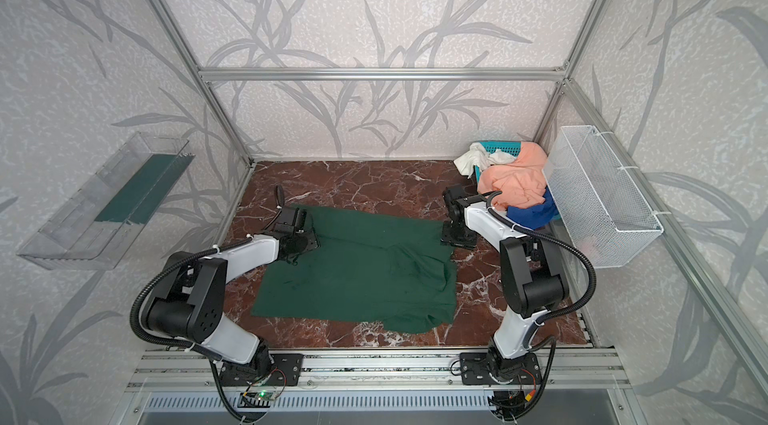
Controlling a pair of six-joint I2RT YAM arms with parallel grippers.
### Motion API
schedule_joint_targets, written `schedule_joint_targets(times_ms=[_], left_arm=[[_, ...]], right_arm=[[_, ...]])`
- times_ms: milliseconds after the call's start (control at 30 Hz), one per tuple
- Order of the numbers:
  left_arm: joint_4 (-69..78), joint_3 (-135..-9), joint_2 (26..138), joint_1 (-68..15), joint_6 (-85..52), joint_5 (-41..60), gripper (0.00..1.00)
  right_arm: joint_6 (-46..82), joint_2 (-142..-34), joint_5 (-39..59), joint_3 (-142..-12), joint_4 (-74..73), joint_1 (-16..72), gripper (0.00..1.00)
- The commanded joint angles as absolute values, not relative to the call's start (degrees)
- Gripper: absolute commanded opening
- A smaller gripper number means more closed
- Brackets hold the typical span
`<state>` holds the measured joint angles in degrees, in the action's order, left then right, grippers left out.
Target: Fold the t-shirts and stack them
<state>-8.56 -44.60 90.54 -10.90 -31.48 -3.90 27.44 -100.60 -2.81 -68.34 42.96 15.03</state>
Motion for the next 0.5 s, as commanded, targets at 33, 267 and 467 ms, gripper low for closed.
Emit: schedule_joint_targets(times_ms=[33, 267, 467], left_arm=[[-8.93, -45.23, 89.96, -10.72, -31.04, -3.44, 0.64], [-8.32, -43.18, 87.71, -10.83, -31.03, -2.61, 0.63], [-7.38, -39.97, 84.52, -10.90, -31.53, -1.14, 0.64]], right_arm=[[28.29, -102.00, -1.06, -68.81, 41.18, 15.12, 0.58], [28.15, -104.02, -1.73, -70.86, 40.17, 15.12, 0.47], [28.34, -104.44, -2.63, -71.63, 40.44, 15.04, 0.27]])
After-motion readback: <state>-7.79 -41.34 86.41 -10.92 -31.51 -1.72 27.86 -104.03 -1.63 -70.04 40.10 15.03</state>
